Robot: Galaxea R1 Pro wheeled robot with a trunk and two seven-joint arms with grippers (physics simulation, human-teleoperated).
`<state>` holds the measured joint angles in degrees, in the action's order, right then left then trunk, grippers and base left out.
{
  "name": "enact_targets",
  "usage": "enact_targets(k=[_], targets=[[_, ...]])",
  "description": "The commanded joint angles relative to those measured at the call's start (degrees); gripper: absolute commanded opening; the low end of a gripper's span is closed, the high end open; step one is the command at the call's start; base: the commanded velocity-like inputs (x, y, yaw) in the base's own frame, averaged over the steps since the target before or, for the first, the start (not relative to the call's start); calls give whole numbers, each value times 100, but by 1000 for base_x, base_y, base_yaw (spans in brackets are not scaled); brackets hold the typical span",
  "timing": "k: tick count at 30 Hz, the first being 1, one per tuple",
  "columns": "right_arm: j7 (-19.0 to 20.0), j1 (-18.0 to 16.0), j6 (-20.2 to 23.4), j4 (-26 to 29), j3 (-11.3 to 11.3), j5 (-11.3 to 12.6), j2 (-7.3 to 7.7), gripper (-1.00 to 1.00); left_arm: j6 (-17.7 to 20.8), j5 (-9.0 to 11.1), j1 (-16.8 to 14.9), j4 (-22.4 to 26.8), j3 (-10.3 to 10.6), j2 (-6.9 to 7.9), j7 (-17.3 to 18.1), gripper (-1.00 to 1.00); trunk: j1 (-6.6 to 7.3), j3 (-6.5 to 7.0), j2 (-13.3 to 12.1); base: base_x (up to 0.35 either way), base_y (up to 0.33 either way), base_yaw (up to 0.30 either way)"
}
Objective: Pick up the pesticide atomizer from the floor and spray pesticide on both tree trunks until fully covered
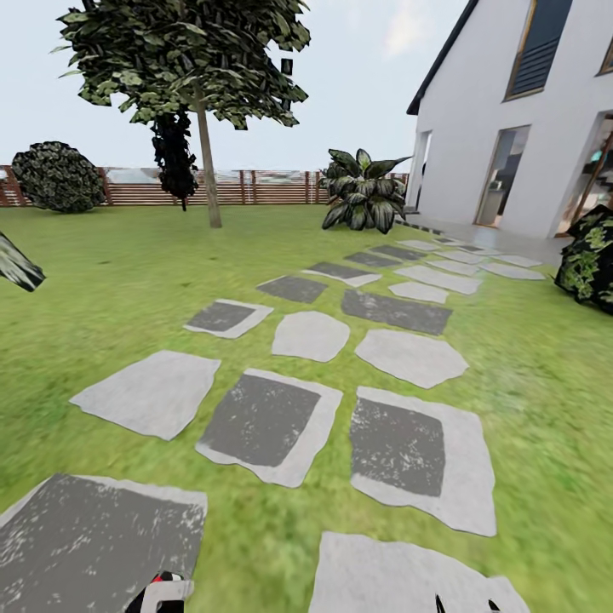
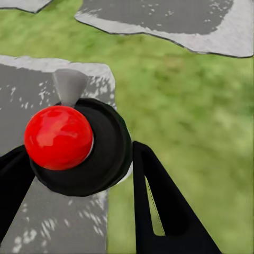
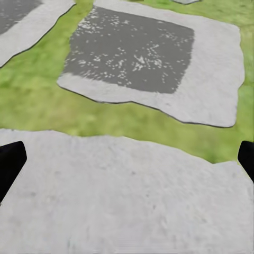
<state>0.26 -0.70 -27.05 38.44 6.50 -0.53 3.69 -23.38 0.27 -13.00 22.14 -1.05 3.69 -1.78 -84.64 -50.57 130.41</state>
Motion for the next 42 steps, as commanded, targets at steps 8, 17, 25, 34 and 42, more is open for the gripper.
enact_targets(k=[8,17,25,34,42], targets=[[0,0,3,-3,0,0,0,100,0,0,0,0,0,0,2,-100,0,0,0,340,0,0],[0,0,5,-3,0,0,0,100,0,0,0,-6,0,0,3,-100,0,0,0,340,0,0],[0,0,4,-3,0,0,0,100,0,0,0,-3,0,0,2,-100,0,0,0,340,0,0],[0,0,2,-3,0,0,0,100,0,0,0,1,0,0,3,-100,0,0,0,340,0,0],[0,0,-1,-3,0,0,0,100,0,0,0,0,0,0,4,-100,0,0,0,340,0,0]])
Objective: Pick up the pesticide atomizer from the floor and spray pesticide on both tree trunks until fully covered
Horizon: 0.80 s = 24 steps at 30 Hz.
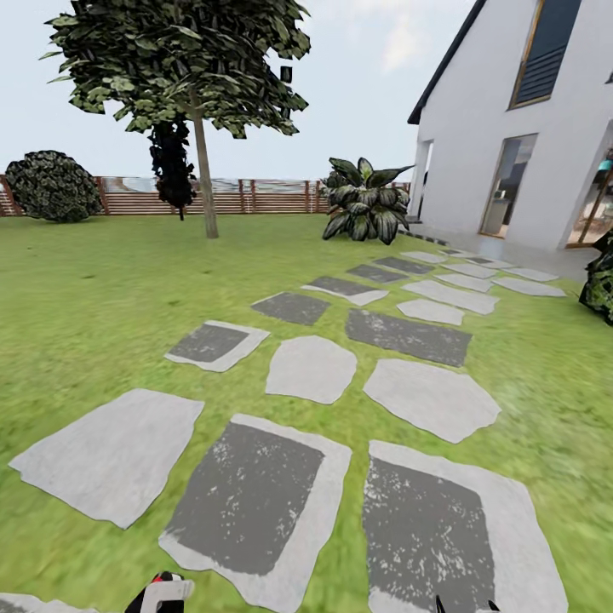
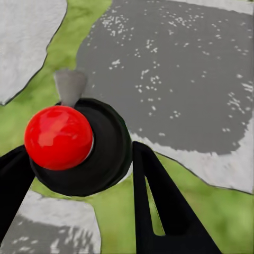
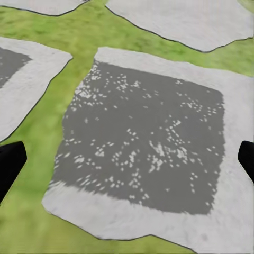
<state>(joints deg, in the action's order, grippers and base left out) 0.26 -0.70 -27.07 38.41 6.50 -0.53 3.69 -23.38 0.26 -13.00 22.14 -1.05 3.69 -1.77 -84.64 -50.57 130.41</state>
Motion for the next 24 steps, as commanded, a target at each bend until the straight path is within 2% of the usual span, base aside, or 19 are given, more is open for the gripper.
enact_targets(k=[1,24], targets=[[0,0,3,0,0,0,0,100,0,0,0,1,-1,0,2,-100,0,0,0,341,0,0],[0,0,5,0,0,0,0,100,0,0,0,-4,-1,0,2,-100,0,0,0,340,0,0]])
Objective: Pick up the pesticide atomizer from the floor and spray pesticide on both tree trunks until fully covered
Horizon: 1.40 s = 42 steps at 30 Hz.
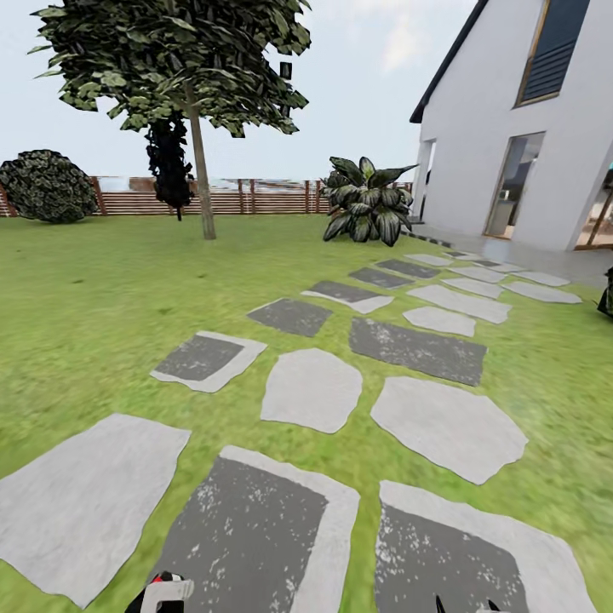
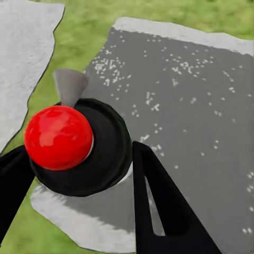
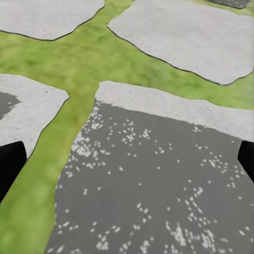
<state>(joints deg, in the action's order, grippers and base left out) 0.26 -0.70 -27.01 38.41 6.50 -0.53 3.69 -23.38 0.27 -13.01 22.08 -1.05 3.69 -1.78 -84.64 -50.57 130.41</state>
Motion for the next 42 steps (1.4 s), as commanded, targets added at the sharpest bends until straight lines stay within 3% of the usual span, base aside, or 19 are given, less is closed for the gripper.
enact_targets(k=[1,42], targets=[[0,0,0,0,0,0,0,100,0,0,0,1,0,0,2,-100,0,0,0,340,0,0],[0,0,-1,0,9,0,0,100,0,0,0,6,0,0,3,-100,0,0,0,340,0,0]])
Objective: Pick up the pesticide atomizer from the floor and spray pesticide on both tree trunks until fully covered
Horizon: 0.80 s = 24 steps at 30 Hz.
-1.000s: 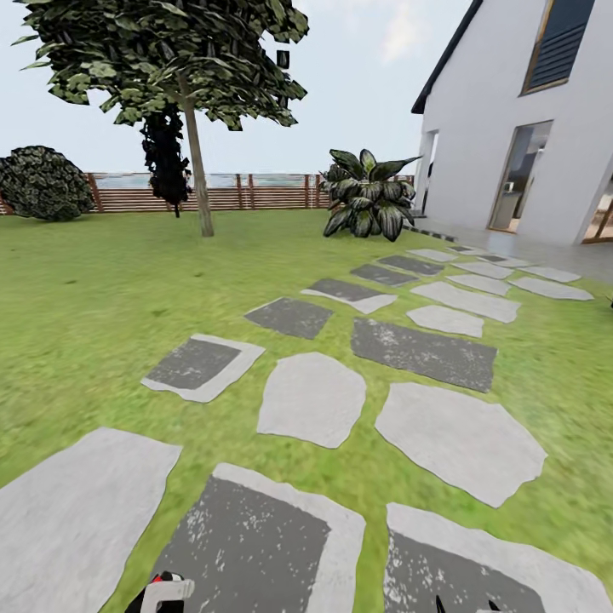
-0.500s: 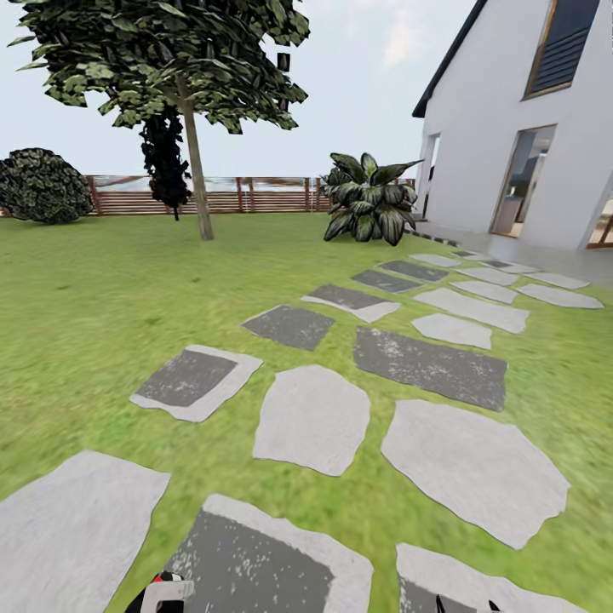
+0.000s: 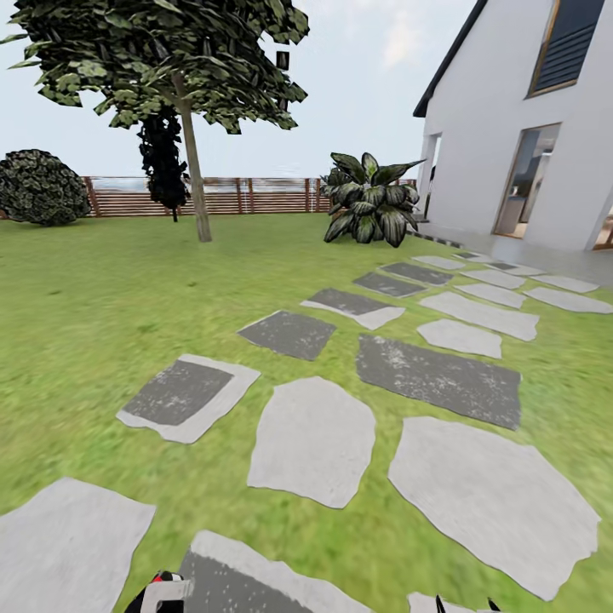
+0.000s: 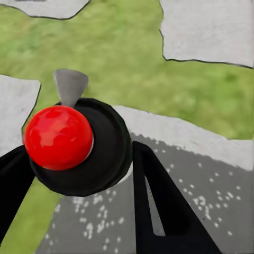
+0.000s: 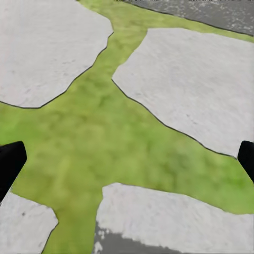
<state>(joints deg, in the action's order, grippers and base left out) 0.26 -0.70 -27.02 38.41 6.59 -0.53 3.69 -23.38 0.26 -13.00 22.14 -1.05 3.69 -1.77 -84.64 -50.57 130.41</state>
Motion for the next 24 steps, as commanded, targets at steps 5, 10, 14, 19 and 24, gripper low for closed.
enact_targets(k=[5,10,14,19,24], targets=[[0,0,0,0,0,0,0,100,0,0,0,1,-1,0,1,-100,0,0,0,340,0,0],[0,0,1,0,0,0,0,100,0,0,0,0,-1,0,2,-100,0,0,0,340,0,0],[0,0,-2,0,0,0,0,100,0,0,0,-3,-1,0,2,-100,0,0,0,340,0,0],[0,0,2,0,-2,0,0,100,0,0,0,-3,-1,0,1,-100,0,0,0,340,0,0],[0,0,2,0,-1,0,0,100,0,0,0,-7,-1,0,2,-100,0,0,0,340,0,0]])
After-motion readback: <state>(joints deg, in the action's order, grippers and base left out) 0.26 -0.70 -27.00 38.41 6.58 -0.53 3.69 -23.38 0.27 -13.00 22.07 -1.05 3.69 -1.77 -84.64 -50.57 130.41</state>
